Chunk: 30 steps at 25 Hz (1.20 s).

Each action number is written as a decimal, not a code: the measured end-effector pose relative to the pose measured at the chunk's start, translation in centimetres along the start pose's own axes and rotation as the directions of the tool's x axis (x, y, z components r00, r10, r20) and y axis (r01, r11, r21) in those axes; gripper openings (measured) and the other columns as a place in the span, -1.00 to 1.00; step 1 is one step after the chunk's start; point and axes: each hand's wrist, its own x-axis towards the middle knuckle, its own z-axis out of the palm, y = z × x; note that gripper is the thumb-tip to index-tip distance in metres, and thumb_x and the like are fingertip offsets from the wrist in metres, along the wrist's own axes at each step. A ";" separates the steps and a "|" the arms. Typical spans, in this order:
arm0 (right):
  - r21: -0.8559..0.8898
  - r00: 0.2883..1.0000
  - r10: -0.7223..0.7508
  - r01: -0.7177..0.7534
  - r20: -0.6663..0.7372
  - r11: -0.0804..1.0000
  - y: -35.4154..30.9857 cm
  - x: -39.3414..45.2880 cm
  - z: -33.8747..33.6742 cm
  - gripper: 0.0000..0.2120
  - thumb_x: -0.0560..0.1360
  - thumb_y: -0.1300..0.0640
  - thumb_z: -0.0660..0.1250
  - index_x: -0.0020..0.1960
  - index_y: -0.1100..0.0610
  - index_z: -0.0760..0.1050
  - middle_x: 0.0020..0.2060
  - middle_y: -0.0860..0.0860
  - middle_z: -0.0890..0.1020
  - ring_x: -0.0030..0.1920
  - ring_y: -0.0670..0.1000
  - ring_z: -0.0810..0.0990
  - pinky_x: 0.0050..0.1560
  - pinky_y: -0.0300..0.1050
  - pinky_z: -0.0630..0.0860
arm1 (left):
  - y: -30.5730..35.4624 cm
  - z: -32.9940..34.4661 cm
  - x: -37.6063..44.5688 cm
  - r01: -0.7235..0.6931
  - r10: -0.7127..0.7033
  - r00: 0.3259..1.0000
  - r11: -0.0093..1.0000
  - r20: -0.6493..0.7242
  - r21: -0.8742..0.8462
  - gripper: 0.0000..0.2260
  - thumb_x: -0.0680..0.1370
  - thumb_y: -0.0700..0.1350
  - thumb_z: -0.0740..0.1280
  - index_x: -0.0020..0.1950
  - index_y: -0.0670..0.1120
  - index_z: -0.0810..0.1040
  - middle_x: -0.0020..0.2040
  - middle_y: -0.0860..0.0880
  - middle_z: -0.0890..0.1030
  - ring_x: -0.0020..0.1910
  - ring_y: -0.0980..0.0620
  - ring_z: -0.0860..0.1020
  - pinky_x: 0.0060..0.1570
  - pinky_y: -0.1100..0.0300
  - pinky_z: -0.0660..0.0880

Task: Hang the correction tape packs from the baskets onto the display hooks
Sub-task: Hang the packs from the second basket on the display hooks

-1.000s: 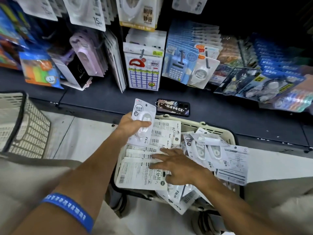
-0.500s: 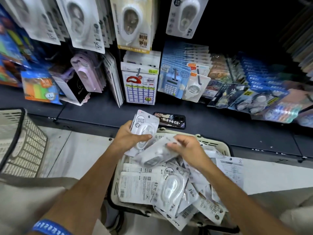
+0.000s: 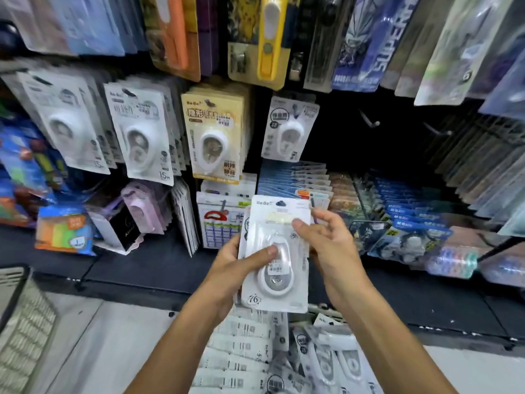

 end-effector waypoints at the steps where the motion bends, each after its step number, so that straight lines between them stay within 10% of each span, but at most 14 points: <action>1: -0.005 0.994 0.040 -0.039 0.103 0.999 -0.1 -0.9 0.0 -0.54 0.39 0.12 0.59 0.23 0.02 0.55 -0.04 -0.03 0.75 -0.03 0.00 0.74 -0.09 -0.12 0.64 | 1.0 0.3 0.0 -0.041 0.040 0.998 0.999 -0.040 -0.035 -0.33 0.17 -0.02 0.72 0.24 0.01 0.61 0.07 -0.12 0.75 -0.01 -0.15 0.74 -0.21 0.08 0.66; 5: 0.107 0.978 0.015 -0.038 0.208 0.993 -0.8 -2.5 0.1 -0.58 0.40 0.07 0.53 0.24 0.05 0.61 0.10 0.07 0.73 0.07 0.11 0.73 -0.08 -0.14 0.67 | 3.8 1.9 -0.6 -0.124 0.117 0.990 0.989 -0.085 -0.086 -0.41 0.16 0.07 0.63 0.16 0.02 0.63 0.00 -0.09 0.77 -0.09 -0.10 0.76 -0.29 0.12 0.66; 11: -0.051 0.971 -0.061 0.075 0.232 0.996 -3.9 -2.5 -0.7 -0.63 0.47 -0.19 0.43 0.24 -0.17 0.49 -0.15 0.12 0.71 -0.54 0.04 0.51 -0.60 -0.21 0.36 | 8.1 3.1 -1.5 -0.186 0.189 0.980 0.981 -0.067 0.052 -0.44 0.22 -0.02 0.63 0.20 -0.01 0.63 0.01 -0.07 0.77 -0.05 -0.10 0.75 -0.17 0.05 0.68; 19: 0.032 0.979 -0.149 0.155 -0.137 0.987 -5.6 -2.0 -3.6 -0.70 0.48 -0.01 0.43 0.19 0.00 0.56 -0.26 -0.07 0.70 -0.52 -0.04 0.37 -0.53 -0.18 0.34 | 11.0 2.9 -2.0 -0.280 0.298 0.949 0.947 -0.099 0.158 -0.38 0.15 0.10 0.62 0.20 0.07 0.64 0.03 0.01 0.77 0.01 -0.05 0.74 0.17 -0.14 0.60; 26: -0.083 0.951 -0.157 0.139 -0.266 0.987 -6.8 -1.6 -6.4 -0.84 0.53 -0.06 0.43 0.06 -0.04 0.61 -0.46 -0.10 0.59 -0.58 -0.14 0.37 -0.59 -0.27 0.27 | 11.0 5.5 -1.8 -0.348 0.355 0.934 0.931 -0.044 0.108 -0.43 0.14 0.10 0.62 0.13 0.12 0.64 0.01 0.04 0.77 -0.02 0.01 0.75 -0.05 0.07 0.60; 30: 0.075 0.962 0.045 -0.026 -0.268 0.997 -5.2 -1.7 -5.1 -0.57 0.51 0.03 0.49 0.27 -0.05 0.36 -0.10 0.03 0.71 -0.28 0.04 0.71 -0.40 -0.07 0.59 | 10.9 5.8 -1.7 -0.369 0.373 0.925 0.927 -0.067 0.071 -0.42 0.13 0.03 0.64 0.14 0.07 0.64 0.00 0.01 0.77 -0.05 -0.02 0.75 -0.10 0.06 0.68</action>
